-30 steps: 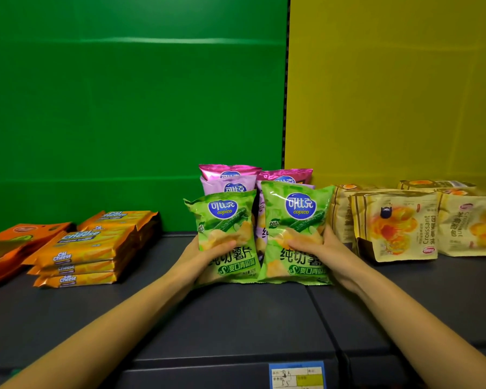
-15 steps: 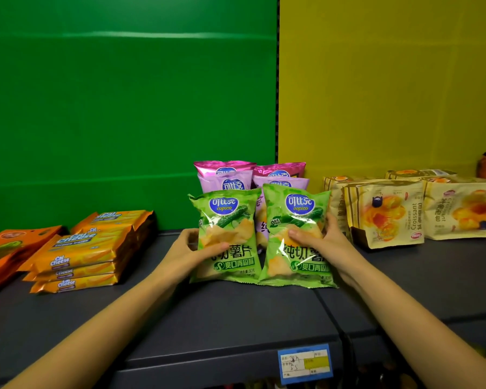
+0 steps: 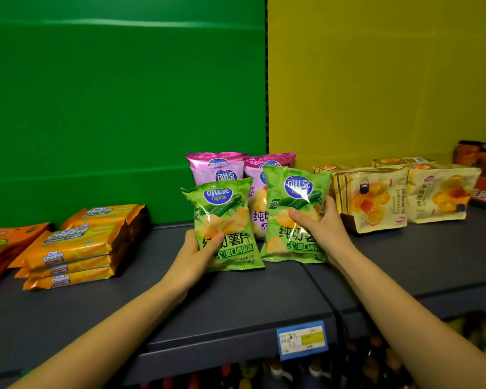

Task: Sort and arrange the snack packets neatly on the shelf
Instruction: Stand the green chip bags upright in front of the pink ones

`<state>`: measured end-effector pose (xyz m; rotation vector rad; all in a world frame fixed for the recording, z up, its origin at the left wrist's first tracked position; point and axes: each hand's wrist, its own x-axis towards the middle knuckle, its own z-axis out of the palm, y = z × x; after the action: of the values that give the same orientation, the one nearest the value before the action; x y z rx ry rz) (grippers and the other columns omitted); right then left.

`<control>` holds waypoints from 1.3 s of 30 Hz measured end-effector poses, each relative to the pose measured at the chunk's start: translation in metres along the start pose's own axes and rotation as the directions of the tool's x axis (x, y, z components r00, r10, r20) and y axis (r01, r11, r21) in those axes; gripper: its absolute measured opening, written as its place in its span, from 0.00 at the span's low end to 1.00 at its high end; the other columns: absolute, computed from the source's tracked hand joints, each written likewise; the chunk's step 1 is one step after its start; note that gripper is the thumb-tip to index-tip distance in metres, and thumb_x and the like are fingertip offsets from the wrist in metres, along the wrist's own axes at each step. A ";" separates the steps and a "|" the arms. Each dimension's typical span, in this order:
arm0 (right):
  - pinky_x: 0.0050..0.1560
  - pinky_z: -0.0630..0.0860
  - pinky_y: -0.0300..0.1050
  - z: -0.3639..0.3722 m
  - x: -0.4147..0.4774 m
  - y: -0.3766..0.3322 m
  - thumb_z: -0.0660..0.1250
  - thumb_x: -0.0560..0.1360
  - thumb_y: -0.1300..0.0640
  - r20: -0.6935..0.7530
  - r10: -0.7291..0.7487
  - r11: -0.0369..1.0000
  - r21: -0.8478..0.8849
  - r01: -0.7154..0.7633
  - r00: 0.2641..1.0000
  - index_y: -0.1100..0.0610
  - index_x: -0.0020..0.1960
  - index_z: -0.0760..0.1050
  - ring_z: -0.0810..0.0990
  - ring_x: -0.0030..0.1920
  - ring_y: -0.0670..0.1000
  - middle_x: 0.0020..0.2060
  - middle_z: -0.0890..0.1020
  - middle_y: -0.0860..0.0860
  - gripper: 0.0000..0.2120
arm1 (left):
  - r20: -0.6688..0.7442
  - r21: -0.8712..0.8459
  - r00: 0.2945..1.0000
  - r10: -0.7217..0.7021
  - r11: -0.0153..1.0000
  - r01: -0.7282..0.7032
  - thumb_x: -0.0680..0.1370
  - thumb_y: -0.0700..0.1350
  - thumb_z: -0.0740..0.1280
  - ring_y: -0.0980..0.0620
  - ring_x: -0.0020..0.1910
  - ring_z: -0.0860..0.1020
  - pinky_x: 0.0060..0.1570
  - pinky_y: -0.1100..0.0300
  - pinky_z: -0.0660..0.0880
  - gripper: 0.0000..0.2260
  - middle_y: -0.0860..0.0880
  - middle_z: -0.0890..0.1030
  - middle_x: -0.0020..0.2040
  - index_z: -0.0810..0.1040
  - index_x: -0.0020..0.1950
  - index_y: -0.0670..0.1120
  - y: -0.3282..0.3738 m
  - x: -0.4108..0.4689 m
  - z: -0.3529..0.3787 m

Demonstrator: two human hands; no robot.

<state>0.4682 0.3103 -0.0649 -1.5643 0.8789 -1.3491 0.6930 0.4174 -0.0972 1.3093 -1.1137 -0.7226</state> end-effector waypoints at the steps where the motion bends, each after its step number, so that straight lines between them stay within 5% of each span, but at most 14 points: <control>1: 0.69 0.67 0.53 0.002 0.000 0.000 0.77 0.59 0.45 0.006 -0.011 1.000 -0.004 0.011 1.000 0.52 0.72 0.60 0.70 0.68 0.51 0.67 0.71 0.48 0.46 | -0.010 0.014 1.000 0.011 1.000 -0.011 0.63 0.65 0.69 0.52 0.61 0.77 0.62 0.45 0.73 0.26 0.49 0.76 0.61 0.71 0.55 0.53 0.000 0.000 0.003; 4: 0.69 0.64 0.46 0.000 0.003 0.002 0.74 0.67 0.51 0.077 -0.015 0.999 -0.038 0.018 0.997 0.53 0.73 0.56 0.66 0.69 0.48 0.67 0.69 0.46 0.41 | -0.070 0.078 0.997 0.040 0.996 -0.034 0.70 0.60 0.67 0.51 0.61 0.75 0.63 0.45 0.72 0.14 0.48 0.72 0.60 0.69 0.50 0.56 0.003 -0.001 0.017; 7: 0.74 0.59 0.53 -0.007 0.009 0.001 0.73 0.66 0.44 0.182 0.061 0.994 -0.098 -0.044 0.981 0.53 0.77 0.45 0.60 0.74 0.51 0.75 0.59 0.50 0.51 | -0.183 0.177 0.980 0.079 0.983 -0.047 0.76 0.53 0.65 0.48 0.60 0.75 0.63 0.46 0.71 0.06 0.43 0.73 0.59 0.68 0.44 0.55 0.010 -0.003 0.027; 12: 0.71 0.57 0.46 -0.013 0.008 -0.001 0.75 0.66 0.48 0.226 0.078 0.996 -0.065 -0.065 0.971 0.54 0.77 0.40 0.58 0.74 0.51 0.76 0.58 0.50 0.54 | -0.239 0.100 0.971 0.021 0.995 0.003 0.66 0.59 0.70 0.49 0.59 0.76 0.61 0.46 0.73 0.26 0.47 0.75 0.59 0.65 0.56 0.48 0.012 -0.010 0.032; 15: 0.70 0.59 0.46 -0.016 0.007 -0.001 0.75 0.66 0.50 0.219 0.068 0.998 -0.029 -0.064 0.973 0.54 0.77 0.41 0.60 0.74 0.51 0.75 0.59 0.50 0.53 | -0.271 0.098 0.962 0.027 0.995 -0.001 0.69 0.53 0.72 0.50 0.57 0.77 0.57 0.48 0.76 0.25 0.45 0.75 0.59 0.64 0.59 0.46 0.013 -0.014 0.036; 17: 0.69 0.60 0.46 -0.019 0.007 -0.004 0.75 0.66 0.50 0.214 0.078 0.997 -0.018 -0.076 0.974 0.53 0.76 0.42 0.60 0.73 0.51 0.75 0.60 0.51 0.52 | -0.310 0.130 0.949 0.050 0.991 -0.010 0.63 0.60 0.72 0.49 0.57 0.77 0.57 0.46 0.76 0.32 0.45 0.76 0.59 0.65 0.59 0.47 0.016 -0.018 0.035; 21: 0.59 0.68 0.40 -0.041 0.007 -0.012 0.72 0.69 0.51 0.214 0.078 0.992 0.075 -0.096 0.974 0.53 0.75 0.51 0.69 0.66 0.49 0.72 0.64 0.53 0.43 | -0.410 0.334 0.888 0.210 0.940 -0.069 0.60 0.66 0.67 0.47 0.62 0.72 0.56 0.40 0.75 0.39 0.46 0.72 0.62 0.66 0.64 0.46 0.026 -0.029 0.037; 23: 0.53 0.67 0.33 -0.060 0.004 -0.015 0.69 0.71 0.50 0.194 0.055 0.997 0.039 -0.063 0.980 0.56 0.73 0.58 0.70 0.61 0.46 0.70 0.68 0.53 0.35 | -0.421 0.459 0.823 0.381 0.872 -0.169 0.67 0.61 0.66 0.50 0.61 0.70 0.58 0.51 0.72 0.32 0.45 0.72 0.61 0.68 0.64 0.44 0.039 -0.038 0.048; 25: 0.46 0.67 0.30 -0.087 0.002 -0.015 0.66 0.74 0.51 0.137 0.014 1.000 -0.007 -0.013 0.990 0.57 0.68 0.66 0.71 0.58 0.45 0.66 0.72 0.52 0.26 | -0.367 0.601 0.752 0.548 0.757 -0.258 0.70 0.53 0.64 0.51 0.56 0.70 0.53 0.64 0.65 0.23 0.46 0.74 0.56 0.71 0.60 0.42 0.055 -0.046 0.064; 29: 0.44 0.68 0.29 -0.151 -0.002 -0.013 0.64 0.76 0.55 0.060 -0.034 0.992 -0.120 0.041 0.998 0.55 0.60 0.72 0.73 0.55 0.45 0.57 0.76 0.49 0.14 | -0.200 0.663 0.739 0.643 0.644 -0.382 0.71 0.53 0.62 0.57 0.45 0.72 0.44 0.65 0.65 0.13 0.49 0.78 0.47 0.73 0.51 0.48 0.079 -0.059 0.112; 34: 0.53 0.66 0.39 -0.224 -0.004 -0.004 0.65 0.75 0.59 -0.004 -0.039 0.960 -0.276 0.036 0.999 0.55 0.58 0.74 0.74 0.55 0.47 0.55 0.77 0.48 0.11 | -0.004 0.592 0.822 0.569 0.664 -0.457 0.69 0.57 0.60 0.52 0.40 0.76 0.42 0.57 0.74 0.15 0.53 0.78 0.41 0.74 0.47 0.47 0.080 -0.055 0.189; 39: 0.50 0.67 0.38 -0.278 0.002 0.007 0.64 0.75 0.60 -0.073 -0.007 0.929 -0.368 -0.020 0.997 0.57 0.59 0.74 0.73 0.53 0.46 0.54 0.77 0.49 0.12 | 0.076 0.562 0.879 0.470 0.708 -0.427 0.71 0.52 0.67 0.52 0.42 0.74 0.45 0.57 0.72 0.13 0.52 0.75 0.45 0.71 0.52 0.48 0.066 -0.030 0.249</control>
<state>0.1945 0.2610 -0.0602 -1.7997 1.2387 -1.2938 0.4415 0.3628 -0.0635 1.4443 -1.5879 0.0469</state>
